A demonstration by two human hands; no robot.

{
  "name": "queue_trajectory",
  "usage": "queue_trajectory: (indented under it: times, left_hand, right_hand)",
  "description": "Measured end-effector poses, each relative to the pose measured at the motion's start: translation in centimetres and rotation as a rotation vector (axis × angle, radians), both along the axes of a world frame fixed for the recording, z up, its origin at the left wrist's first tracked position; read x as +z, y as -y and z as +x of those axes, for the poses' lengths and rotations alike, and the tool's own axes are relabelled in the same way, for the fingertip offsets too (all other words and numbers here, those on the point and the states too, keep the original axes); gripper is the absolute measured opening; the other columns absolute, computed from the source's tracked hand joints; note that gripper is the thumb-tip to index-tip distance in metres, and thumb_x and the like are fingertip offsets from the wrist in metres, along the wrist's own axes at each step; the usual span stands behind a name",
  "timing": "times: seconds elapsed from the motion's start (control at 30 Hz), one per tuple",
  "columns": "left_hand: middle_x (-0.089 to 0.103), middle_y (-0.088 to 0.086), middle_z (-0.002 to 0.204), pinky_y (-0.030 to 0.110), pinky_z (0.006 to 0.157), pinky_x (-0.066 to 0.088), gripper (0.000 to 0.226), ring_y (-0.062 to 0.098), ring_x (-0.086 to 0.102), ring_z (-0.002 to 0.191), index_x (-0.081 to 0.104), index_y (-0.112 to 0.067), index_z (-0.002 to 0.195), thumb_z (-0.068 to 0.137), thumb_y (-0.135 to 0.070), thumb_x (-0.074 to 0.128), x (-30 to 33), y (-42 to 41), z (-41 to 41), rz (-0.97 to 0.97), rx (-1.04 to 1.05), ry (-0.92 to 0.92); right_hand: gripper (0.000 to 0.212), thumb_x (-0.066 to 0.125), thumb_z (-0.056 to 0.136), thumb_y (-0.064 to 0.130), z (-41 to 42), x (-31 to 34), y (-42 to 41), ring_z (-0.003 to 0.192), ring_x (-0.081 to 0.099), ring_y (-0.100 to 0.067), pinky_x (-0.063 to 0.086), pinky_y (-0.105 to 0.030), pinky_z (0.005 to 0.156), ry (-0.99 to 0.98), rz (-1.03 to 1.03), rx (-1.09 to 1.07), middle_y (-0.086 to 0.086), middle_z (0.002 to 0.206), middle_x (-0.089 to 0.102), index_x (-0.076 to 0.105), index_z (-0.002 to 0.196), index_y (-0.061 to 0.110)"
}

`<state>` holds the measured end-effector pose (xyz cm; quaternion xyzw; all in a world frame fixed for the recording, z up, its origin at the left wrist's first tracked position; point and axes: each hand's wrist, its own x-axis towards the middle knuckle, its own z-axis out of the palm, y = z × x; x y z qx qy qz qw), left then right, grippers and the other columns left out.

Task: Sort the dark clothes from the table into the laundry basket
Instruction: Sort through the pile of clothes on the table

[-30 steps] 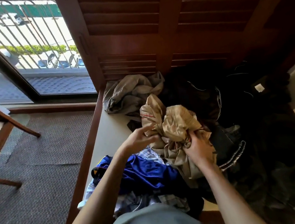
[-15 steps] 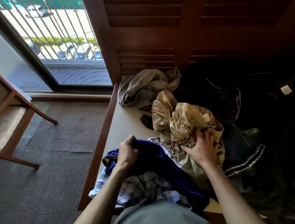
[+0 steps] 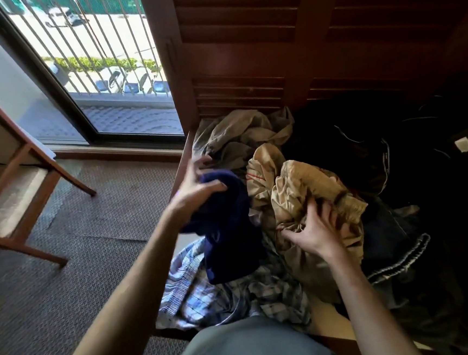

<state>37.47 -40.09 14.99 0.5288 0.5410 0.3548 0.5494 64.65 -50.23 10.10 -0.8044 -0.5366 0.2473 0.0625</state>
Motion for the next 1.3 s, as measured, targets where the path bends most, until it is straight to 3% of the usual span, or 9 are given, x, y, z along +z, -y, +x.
queue_trajectory:
  times: [0.07,0.13,0.23,0.43,0.6,0.8,1.0,1.13,1.3]
  left_hand:
    - [0.063,0.003,0.121,0.018,0.095,0.049,0.074,0.005,0.063,0.112,0.048,-0.036,0.133,0.072,-0.049,0.087,-4.0,2.1,1.5,-0.075,-0.272,-0.373]
    - [0.031,0.013,0.159,0.045,0.120,0.029,0.124,0.030,0.033,0.147,0.020,-0.046,0.154,0.049,-0.090,0.070,-8.5,4.0,2.5,-0.144,-0.488,-0.809]
    - [0.020,0.020,0.161,0.055,0.115,0.028,0.102,0.042,0.032,0.142,0.019,-0.044,0.155,0.070,-0.065,0.071,-11.6,6.1,3.5,-0.010,-0.486,-1.086]
    - [0.046,0.019,0.138,0.045,0.096,0.049,0.079,0.043,0.054,0.122,0.041,-0.031,0.148,0.075,-0.006,0.060,-10.3,2.6,1.2,0.077,-0.249,-0.870]
    - [-0.014,0.018,0.167,0.051,0.124,0.014,0.113,0.047,0.002,0.152,0.009,-0.040,0.159,0.074,-0.043,0.082,-7.3,-1.3,3.2,-0.071,-0.450,-0.897]
    - [-0.011,0.012,0.168,0.054,0.123,-0.005,0.130,0.040,-0.013,0.153,-0.007,-0.042,0.158,0.058,-0.093,0.059,-5.0,-4.4,9.9,0.047,-0.393,-0.656]
    - [0.024,0.012,0.164,0.050,0.118,0.033,0.147,0.036,0.027,0.149,-0.010,-0.040,0.157,0.048,-0.085,0.077,-5.7,-5.2,15.3,-0.123,-0.517,-0.551]
    - [0.066,0.003,0.125,0.039,0.100,0.054,0.084,0.025,0.062,0.121,0.052,-0.022,0.133,0.063,-0.050,0.088,-8.0,-3.9,15.2,-0.154,-0.358,-0.252]
    - [0.070,0.021,0.119,0.034,0.088,0.057,0.029,0.025,0.069,0.103,0.069,-0.004,0.118,0.094,-0.020,0.070,-4.5,-0.3,14.5,-0.436,-0.385,0.398]
  right_hand:
    - [0.109,0.067,0.079,0.061,-2.0,1.2,0.2,0.154,-0.002,-0.033,0.001,-0.062,0.121,0.060,0.111,0.068,-0.006,0.166,-0.012,0.003,0.158,0.024]
    - [0.105,0.068,0.082,0.054,-3.3,2.0,0.5,0.155,-0.003,-0.032,0.009,-0.059,0.121,0.015,0.160,0.084,-0.003,0.167,-0.016,0.003,0.159,0.025]
    - [0.112,0.073,0.079,0.058,-2.6,2.2,0.4,0.154,-0.006,-0.031,0.016,-0.061,0.121,-0.030,0.189,0.045,-0.004,0.167,-0.015,0.000,0.160,0.031]
    - [0.127,0.073,0.062,0.079,0.5,0.7,-1.9,0.153,-0.016,-0.036,0.005,-0.063,0.119,-0.146,0.166,-0.101,-0.005,0.167,-0.021,-0.003,0.157,0.042]
    - [0.108,0.062,0.071,0.083,0.1,-0.5,-2.9,0.153,-0.016,-0.036,0.009,-0.061,0.121,-0.123,-0.080,0.126,0.007,0.165,-0.026,0.013,0.158,0.043]
    - [0.065,0.039,0.091,0.072,1.2,1.8,2.5,0.132,0.043,-0.034,0.039,-0.053,0.102,0.028,0.486,-0.410,-0.014,0.144,0.048,0.054,0.133,0.024]
    - [0.097,0.054,0.073,0.085,2.4,-0.9,5.5,0.136,0.042,-0.035,0.042,-0.057,0.109,-0.534,0.145,-0.678,-0.010,0.152,0.038,0.031,0.151,0.034]
    - [0.087,0.068,0.076,0.073,0.7,-0.6,2.5,0.129,0.053,-0.023,0.048,-0.048,0.107,-0.964,0.283,-0.784,0.001,0.151,0.046,0.034,0.151,0.043]
    - [0.081,0.070,0.080,0.066,0.2,1.8,0.0,0.134,0.046,-0.008,0.040,-0.029,0.109,-0.976,0.472,-0.682,0.007,0.153,0.045,0.040,0.150,0.038]
